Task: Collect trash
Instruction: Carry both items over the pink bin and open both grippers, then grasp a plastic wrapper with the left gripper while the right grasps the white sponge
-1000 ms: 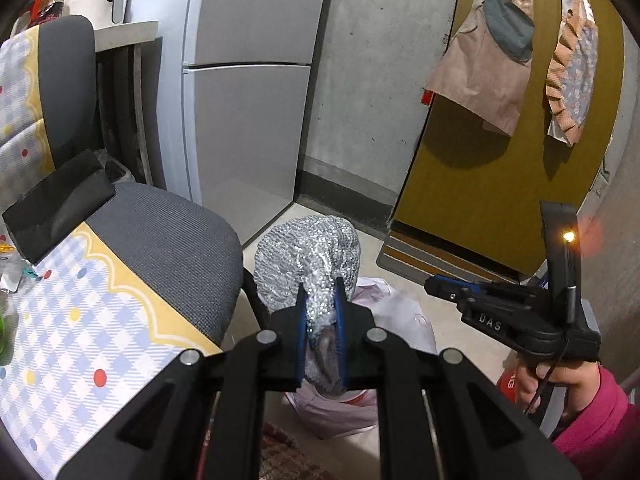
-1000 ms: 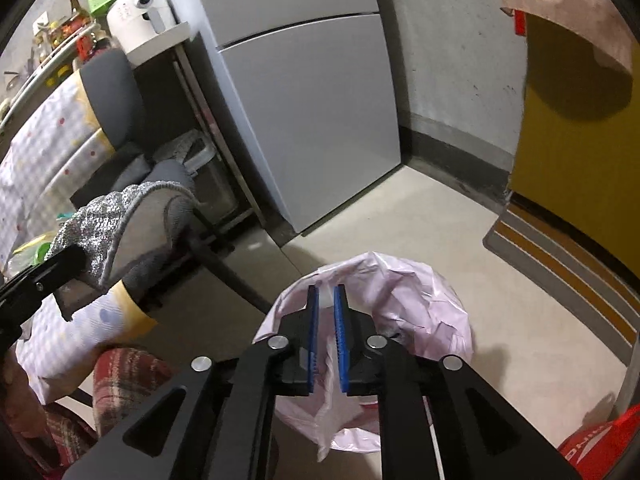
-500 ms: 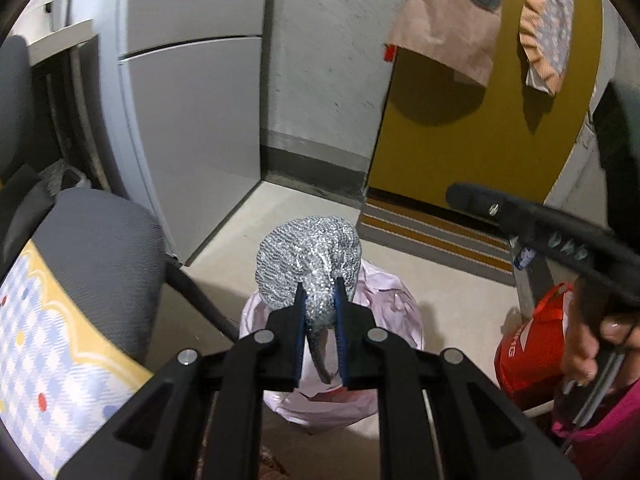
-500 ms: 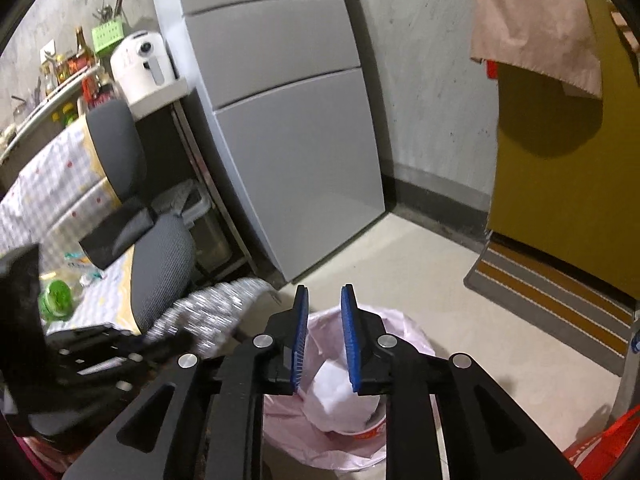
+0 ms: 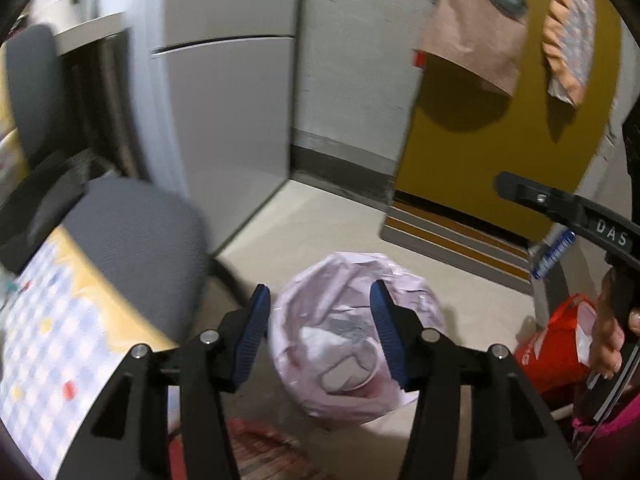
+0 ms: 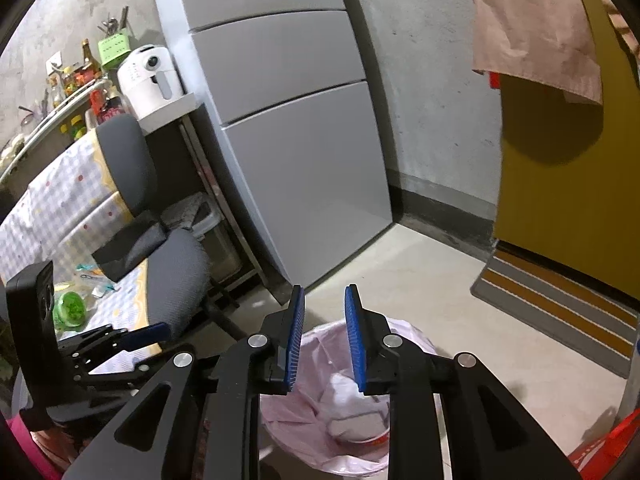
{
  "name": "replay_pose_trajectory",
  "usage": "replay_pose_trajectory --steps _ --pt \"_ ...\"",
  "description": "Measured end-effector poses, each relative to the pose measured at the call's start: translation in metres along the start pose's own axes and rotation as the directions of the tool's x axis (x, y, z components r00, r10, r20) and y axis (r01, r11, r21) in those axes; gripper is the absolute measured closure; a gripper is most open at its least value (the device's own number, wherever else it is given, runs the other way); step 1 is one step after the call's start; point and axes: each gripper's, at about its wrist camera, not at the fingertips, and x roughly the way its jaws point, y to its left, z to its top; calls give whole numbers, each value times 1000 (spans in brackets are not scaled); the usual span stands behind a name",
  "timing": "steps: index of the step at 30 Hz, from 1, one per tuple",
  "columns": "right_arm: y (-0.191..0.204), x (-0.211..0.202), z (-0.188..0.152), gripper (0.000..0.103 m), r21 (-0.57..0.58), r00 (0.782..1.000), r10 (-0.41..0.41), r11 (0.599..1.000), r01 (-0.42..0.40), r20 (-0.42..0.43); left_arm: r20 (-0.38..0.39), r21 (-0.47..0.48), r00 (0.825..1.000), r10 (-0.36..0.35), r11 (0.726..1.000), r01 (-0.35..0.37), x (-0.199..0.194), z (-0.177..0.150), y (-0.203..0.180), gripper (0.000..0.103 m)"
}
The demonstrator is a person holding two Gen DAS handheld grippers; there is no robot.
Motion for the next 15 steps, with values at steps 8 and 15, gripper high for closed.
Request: replay_pose_trajectory --steps 8,15 --pt "55 -1 8 78 -61 994 108 992 -108 -1 44 -110 979 197 975 -192 -66 -32 62 51" --pt "142 9 11 78 -189 968 244 950 -250 -52 70 -236 916 395 899 -370 -137 -55 124 42"
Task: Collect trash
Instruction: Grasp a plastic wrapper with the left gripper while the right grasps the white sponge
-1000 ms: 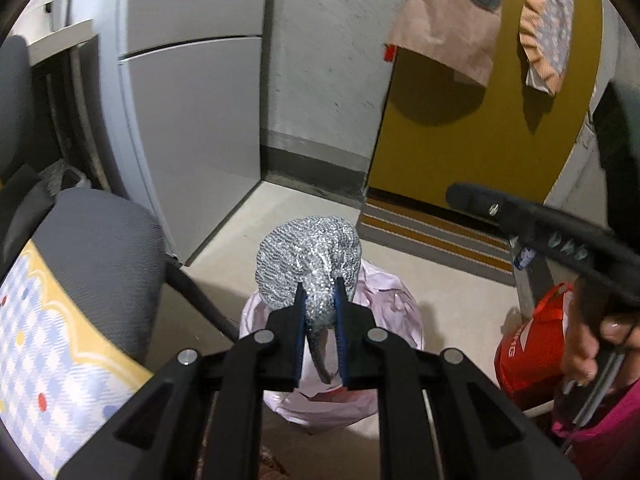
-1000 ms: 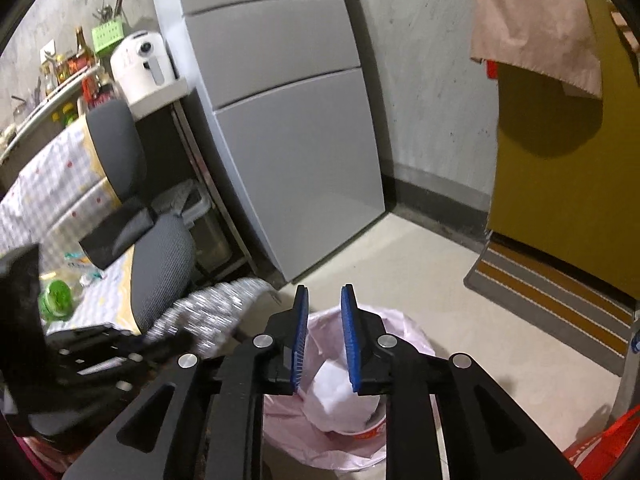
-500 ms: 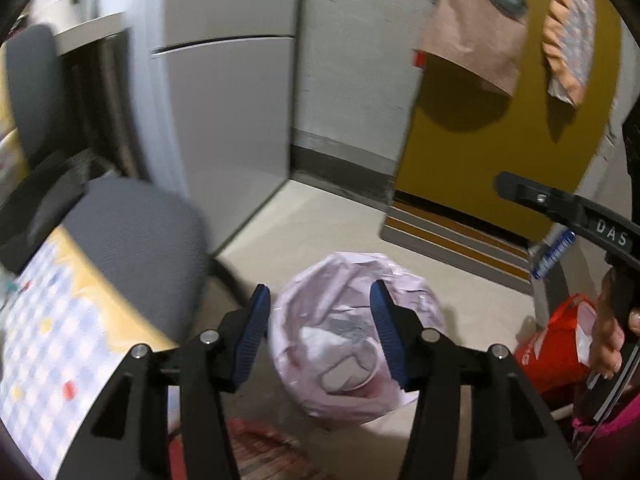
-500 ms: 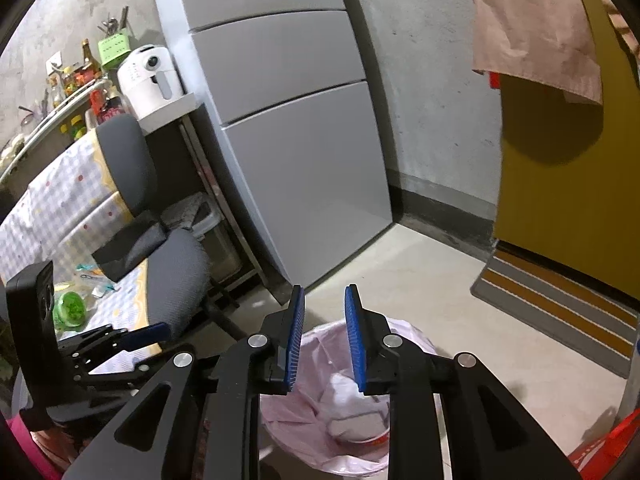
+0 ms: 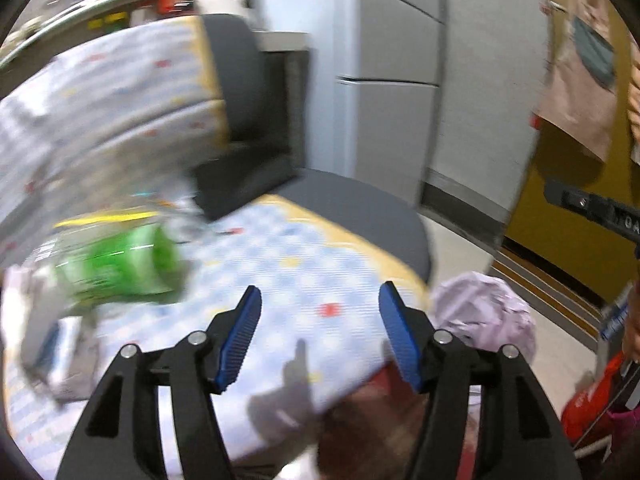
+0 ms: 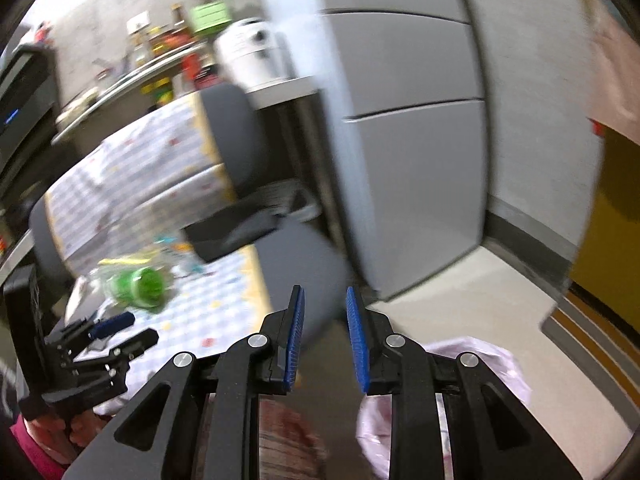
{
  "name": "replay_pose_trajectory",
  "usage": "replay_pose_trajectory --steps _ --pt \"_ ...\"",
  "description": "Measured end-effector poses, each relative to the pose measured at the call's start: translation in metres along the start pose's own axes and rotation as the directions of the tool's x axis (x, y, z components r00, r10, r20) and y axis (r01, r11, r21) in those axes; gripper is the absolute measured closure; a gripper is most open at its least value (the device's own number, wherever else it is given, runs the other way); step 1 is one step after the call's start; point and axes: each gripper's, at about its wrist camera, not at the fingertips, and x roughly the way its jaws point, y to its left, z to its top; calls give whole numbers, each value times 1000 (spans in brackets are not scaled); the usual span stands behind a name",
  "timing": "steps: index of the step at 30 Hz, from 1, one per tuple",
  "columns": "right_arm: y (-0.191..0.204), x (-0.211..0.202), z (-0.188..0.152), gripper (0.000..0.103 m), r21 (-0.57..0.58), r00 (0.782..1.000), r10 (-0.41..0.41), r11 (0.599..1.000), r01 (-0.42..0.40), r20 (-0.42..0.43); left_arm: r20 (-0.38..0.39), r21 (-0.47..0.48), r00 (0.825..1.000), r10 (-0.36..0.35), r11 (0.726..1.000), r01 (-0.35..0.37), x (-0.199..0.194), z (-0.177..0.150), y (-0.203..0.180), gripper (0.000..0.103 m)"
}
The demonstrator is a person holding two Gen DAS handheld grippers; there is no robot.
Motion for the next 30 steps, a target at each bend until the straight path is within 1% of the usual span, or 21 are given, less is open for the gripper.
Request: replay_pose_trajectory --steps 3,5,6,8,9,11,12,14,16,19,22,24,25,26,27,29,30 --pt "39 15 6 78 -68 998 64 996 -65 -22 9 -52 995 95 994 -95 -17 -3 32 38" --pt "62 24 9 77 -102 994 102 989 -105 -36 14 -99 984 176 980 -173 -32 -7 60 34" --pt "75 28 10 77 -120 991 125 984 -130 -47 15 -117 980 199 974 -196 -38 -9 70 34" --pt "99 37 12 75 -157 984 165 972 -173 -66 15 -173 964 265 950 -259 -54 -15 100 33" --pt "111 41 12 74 -175 981 181 966 -191 -74 14 -196 953 303 935 -294 -61 -20 114 33" --pt "132 48 13 73 -205 974 210 953 -223 -87 7 -226 932 363 908 -352 -70 -27 136 33" --pt "143 51 13 72 -219 970 224 946 -239 -94 -1 -242 924 381 897 -370 -73 -32 147 33" --pt "161 56 13 71 -238 963 247 934 -266 -106 -26 -278 915 402 876 -393 -75 -40 169 33" --pt "179 60 13 70 -255 955 271 922 -293 -118 -39 -308 915 401 867 -393 -77 -48 186 33" --pt "196 65 13 70 -274 949 290 909 -315 -128 -49 -318 919 392 866 -386 -71 -55 200 33" --pt "211 67 11 69 -289 944 300 899 -329 -138 -65 -305 925 374 875 -375 -58 -57 205 34" --pt "214 67 9 69 -296 944 298 897 -328 -142 -84 -294 921 381 873 -389 -51 -61 206 37" --pt "216 67 9 69 -298 944 296 897 -327 -144 -101 -290 918 383 872 -395 -45 -61 210 41" --pt "216 67 8 69 -300 945 293 897 -325 -146 -115 -289 915 386 868 -403 -40 -61 213 47" --pt "215 68 8 69 -301 946 290 897 -322 -147 -123 -292 915 385 867 -404 -38 -62 215 50" --pt "213 68 9 69 -301 947 284 900 -316 -148 -113 -308 922 371 869 -387 -44 -64 218 63" --pt "212 68 9 69 -298 948 281 902 -314 -148 -106 -313 925 366 870 -380 -48 -64 218 67"
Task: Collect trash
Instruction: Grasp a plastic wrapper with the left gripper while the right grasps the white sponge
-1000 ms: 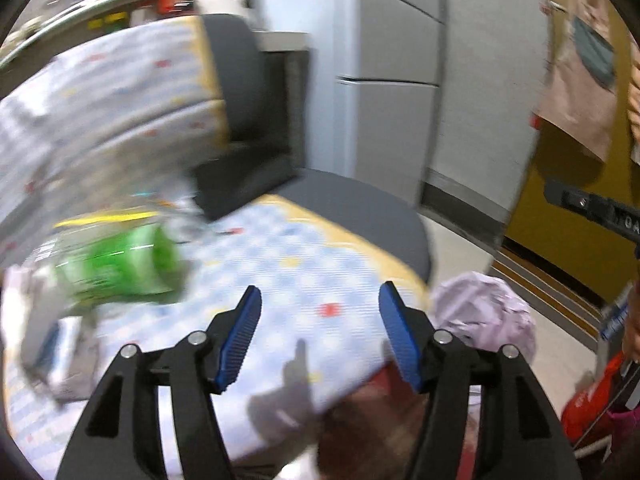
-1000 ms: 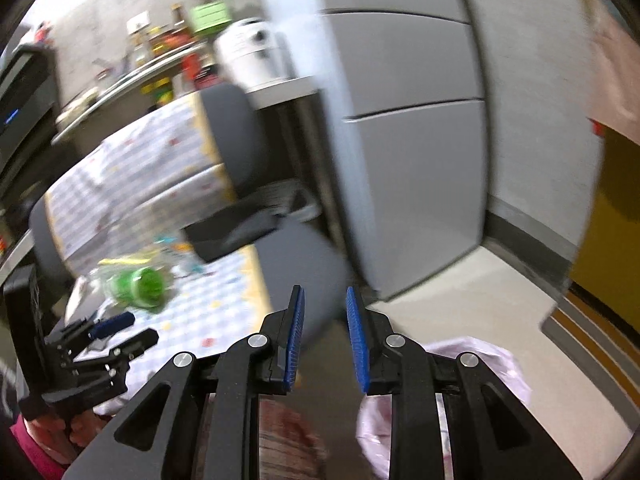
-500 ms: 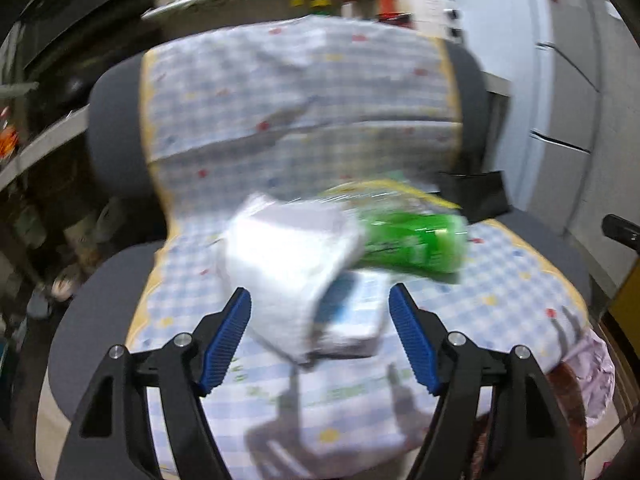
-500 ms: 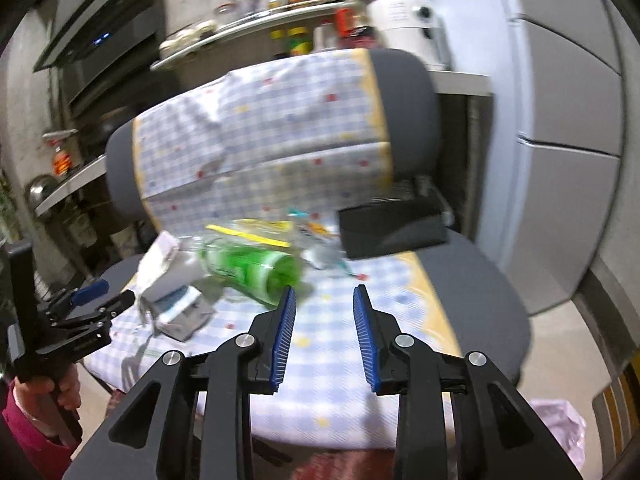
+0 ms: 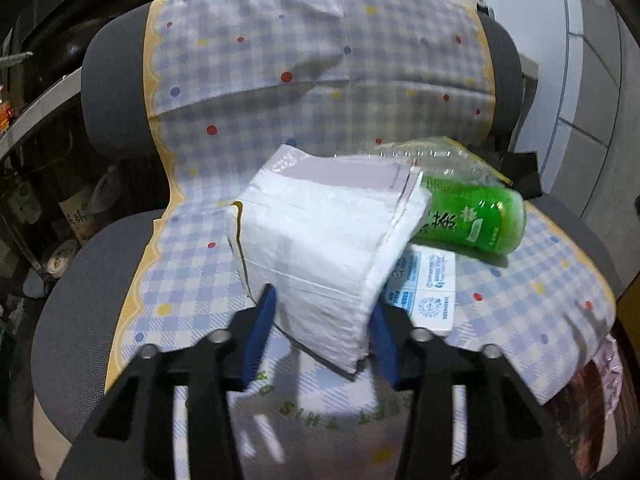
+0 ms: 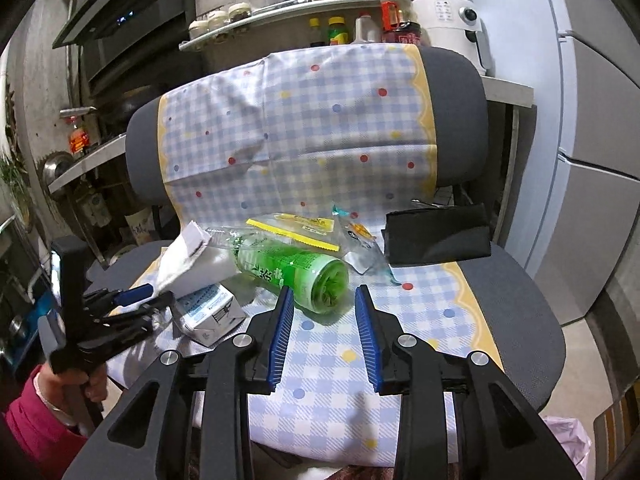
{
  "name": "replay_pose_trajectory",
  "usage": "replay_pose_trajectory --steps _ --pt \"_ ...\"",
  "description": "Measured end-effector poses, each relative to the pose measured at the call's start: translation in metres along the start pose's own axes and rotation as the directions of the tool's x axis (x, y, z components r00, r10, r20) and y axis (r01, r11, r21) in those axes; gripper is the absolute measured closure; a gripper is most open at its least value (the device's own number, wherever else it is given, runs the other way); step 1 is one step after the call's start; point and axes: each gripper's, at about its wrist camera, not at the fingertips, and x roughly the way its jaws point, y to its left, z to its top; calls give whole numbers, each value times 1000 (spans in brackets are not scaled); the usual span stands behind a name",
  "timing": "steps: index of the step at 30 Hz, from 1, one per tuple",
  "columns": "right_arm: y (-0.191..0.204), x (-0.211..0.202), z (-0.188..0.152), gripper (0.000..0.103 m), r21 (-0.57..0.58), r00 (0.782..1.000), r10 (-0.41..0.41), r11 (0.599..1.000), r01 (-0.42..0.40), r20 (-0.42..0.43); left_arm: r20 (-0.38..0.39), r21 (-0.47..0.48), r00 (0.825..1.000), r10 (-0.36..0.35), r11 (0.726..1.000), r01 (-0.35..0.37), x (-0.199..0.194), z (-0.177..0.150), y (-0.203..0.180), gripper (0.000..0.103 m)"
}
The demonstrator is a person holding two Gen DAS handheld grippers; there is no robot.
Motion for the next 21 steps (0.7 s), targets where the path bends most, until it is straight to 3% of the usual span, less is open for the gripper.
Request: replay_pose_trajectory --steps 4,9,12,15,21 --pt "-3 2 -1 69 12 1000 6 1000 -6 -7 58 -20 998 -24 999 25 -27 6 12 102" --pt "6 6 1 69 8 999 44 999 -44 -8 164 -113 985 -50 991 69 -63 23 33 103" --pt "20 10 5 62 -4 996 88 996 -88 -6 200 -170 980 -9 984 44 -76 28 47 103" --pt "39 19 10 55 -31 990 138 990 -138 -10 207 -219 978 25 975 21 -78 27 60 103" --pt "87 50 11 55 -83 978 198 976 -202 -60 179 -308 979 100 951 -40 -75 14 94 103"
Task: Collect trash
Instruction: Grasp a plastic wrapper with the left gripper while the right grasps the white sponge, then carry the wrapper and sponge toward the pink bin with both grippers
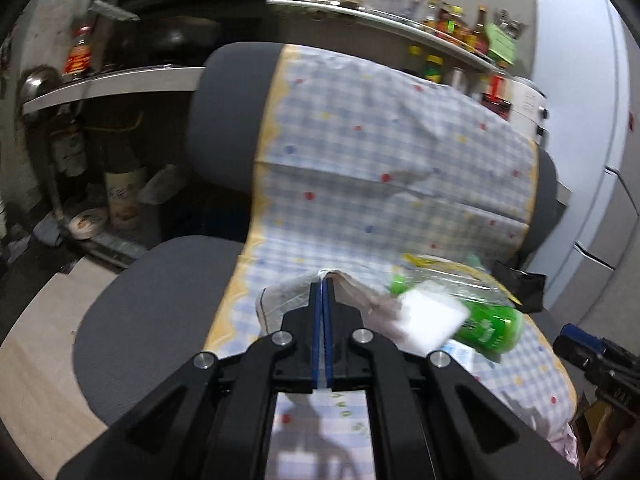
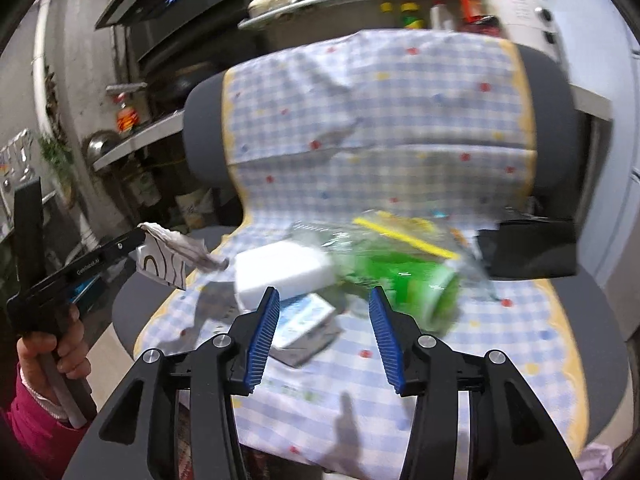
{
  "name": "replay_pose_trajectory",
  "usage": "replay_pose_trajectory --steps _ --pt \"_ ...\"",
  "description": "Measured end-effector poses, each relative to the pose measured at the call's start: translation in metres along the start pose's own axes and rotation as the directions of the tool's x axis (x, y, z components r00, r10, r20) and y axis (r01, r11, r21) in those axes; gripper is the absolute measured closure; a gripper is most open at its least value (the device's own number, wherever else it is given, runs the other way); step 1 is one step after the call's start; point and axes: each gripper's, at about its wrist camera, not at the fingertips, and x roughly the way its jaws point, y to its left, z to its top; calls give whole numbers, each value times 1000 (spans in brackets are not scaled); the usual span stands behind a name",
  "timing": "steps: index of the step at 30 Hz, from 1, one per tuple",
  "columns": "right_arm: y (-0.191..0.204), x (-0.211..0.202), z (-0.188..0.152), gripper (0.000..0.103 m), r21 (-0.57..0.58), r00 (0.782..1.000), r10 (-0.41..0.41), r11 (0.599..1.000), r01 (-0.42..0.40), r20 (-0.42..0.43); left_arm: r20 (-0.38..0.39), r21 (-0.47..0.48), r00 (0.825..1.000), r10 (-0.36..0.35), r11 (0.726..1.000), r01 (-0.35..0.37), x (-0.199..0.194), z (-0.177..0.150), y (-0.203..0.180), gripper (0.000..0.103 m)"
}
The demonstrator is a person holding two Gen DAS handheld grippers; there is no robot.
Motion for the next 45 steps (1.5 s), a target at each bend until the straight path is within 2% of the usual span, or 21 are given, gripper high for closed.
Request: replay_pose_trajectory --steps 4,6,10,16,17,18,20,21,24,32,36,39,42,45 --pt "33 34 -2 55 -52 999 22 998 -24 -39 2 -44 1000 11 999 -11 1 2 21 103" --pt "48 50 -5 55 -77 999 8 997 -12 -52 0 -57 1000 11 998 -11 3 2 28 103" --pt "67 78 -11 55 -73 997 7 997 -13 -82 -16 -61 1000 -6 998 5 10 -3 32 103" --pt "80 110 -16 56 -58 993 -77 996 72 -95 -33 -64 999 -32 998 30 15 -8 33 103" --pt "79 112 -16 63 -52 992 -86 995 81 -96 -34 -63 999 -33 998 31 15 -9 32 103" --pt "78 113 -17 76 -43 991 -91 995 87 -96 -35 -62 999 -34 998 32 15 -9 32 103" --pt "73 112 -17 84 -31 992 -86 996 83 -91 -36 -57 999 -38 998 35 14 -10 31 103" --pt "72 109 -17 88 -37 993 -83 996 80 -87 -37 -56 999 -37 998 35 14 -10 31 103" --pt "69 93 -17 92 -58 996 -60 997 56 -72 -41 -51 998 -47 998 45 14 -11 27 103" --pt "51 28 -19 94 -80 998 61 995 -64 -32 -26 -11 997 -69 998 69 4 -7 2 103" --pt "43 -9 -19 94 -95 997 73 993 -70 19 -12 23 995 -95 995 95 -9 -4 -19 103" --pt "33 -36 -20 94 -100 997 33 995 -26 69 -1 55 991 -132 990 132 -20 -2 -38 103" --pt "11 -60 -24 94 -71 994 -30 997 38 108 -3 91 979 -206 974 205 -30 -2 -67 103" --pt "-19 -83 -30 94 -23 986 -99 994 103 132 -16 144 951 -309 941 307 -38 -5 -110 103"
